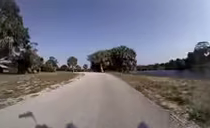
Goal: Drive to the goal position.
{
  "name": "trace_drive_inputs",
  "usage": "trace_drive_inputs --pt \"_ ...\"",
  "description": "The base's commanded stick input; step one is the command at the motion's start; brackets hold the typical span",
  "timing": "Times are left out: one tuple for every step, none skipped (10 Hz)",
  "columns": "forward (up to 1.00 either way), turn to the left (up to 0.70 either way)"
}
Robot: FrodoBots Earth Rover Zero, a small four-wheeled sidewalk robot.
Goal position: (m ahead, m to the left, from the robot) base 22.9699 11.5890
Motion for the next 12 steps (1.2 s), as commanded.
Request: trace_drive_inputs --pt "1.00 0.04" --pt "1.00 0.16" --pt "1.00 0.28" --pt "1.00 0.37" --pt "1.00 0.31" --pt "1.00 0.17" --pt "1.00 0.12" --pt "1.00 0.09" --pt "1.00 0.06" --pt "1.00 0.04" --pt "1.00 0.04" --pt "1.00 0.04"
